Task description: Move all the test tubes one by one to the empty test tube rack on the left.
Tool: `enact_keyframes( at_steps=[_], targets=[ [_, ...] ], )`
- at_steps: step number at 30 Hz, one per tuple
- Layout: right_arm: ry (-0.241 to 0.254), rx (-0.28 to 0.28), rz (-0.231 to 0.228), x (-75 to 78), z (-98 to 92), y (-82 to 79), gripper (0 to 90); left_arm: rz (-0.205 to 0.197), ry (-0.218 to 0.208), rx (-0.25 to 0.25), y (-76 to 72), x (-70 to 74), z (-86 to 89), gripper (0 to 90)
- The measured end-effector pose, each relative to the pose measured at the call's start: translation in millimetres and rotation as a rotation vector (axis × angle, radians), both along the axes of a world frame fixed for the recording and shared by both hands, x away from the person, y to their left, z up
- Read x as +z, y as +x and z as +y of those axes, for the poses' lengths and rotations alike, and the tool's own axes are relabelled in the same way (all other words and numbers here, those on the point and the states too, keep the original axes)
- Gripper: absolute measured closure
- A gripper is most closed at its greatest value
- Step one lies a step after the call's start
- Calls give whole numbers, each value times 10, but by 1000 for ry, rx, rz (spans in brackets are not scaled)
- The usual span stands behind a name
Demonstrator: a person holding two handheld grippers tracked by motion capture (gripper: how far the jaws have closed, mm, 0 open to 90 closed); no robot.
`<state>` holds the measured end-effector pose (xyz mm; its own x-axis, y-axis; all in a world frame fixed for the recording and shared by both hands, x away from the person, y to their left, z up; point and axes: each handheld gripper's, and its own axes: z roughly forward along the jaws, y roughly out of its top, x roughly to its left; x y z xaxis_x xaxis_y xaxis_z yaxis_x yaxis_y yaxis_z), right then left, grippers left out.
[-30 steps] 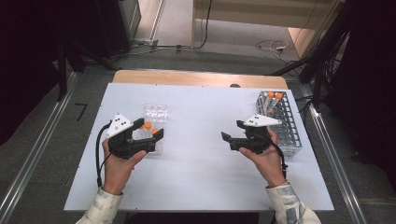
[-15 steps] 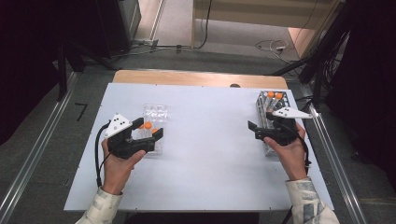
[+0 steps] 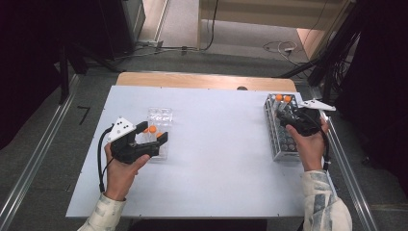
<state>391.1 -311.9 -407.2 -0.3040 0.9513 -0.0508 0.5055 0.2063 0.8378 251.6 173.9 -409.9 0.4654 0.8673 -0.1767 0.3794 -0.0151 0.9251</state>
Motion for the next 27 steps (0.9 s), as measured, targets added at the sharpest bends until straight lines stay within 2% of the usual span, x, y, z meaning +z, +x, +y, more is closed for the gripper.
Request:
enact_keyframes(
  at_steps=[7,17,27],
  targets=[
    [1,-53,35,-65,-131,235,477,5,1,-1,6,-9,-4,180],
    [8,-46,64,-128,-87,428,568,13,8,-10,14,-26,-18,182],
    [0,-62,97,-190,-82,555,635,19,5,-9,17,-39,-18,184]
  ],
)
